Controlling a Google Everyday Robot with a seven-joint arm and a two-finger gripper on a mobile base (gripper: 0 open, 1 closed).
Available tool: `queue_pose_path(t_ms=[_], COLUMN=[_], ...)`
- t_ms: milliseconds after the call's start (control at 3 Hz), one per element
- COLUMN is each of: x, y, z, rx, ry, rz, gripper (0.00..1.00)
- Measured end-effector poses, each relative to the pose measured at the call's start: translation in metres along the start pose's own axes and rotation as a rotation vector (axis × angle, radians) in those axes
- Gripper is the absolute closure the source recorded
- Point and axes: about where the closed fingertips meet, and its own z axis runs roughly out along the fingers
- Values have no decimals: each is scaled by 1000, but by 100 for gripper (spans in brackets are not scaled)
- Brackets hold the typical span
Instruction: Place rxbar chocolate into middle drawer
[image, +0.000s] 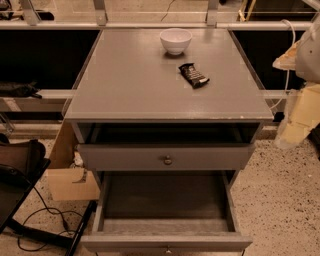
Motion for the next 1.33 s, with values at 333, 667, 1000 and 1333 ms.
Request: queue_pose_path(t_ms=[333, 667, 1000, 1333], x=[0, 2, 14, 13], y=[0, -19, -67, -128], z=[0, 9, 27, 33], rx=[0, -3, 38, 133], ry=[0, -25, -150, -297], rz=[0, 13, 115, 279], gripper=[0, 0, 0, 0])
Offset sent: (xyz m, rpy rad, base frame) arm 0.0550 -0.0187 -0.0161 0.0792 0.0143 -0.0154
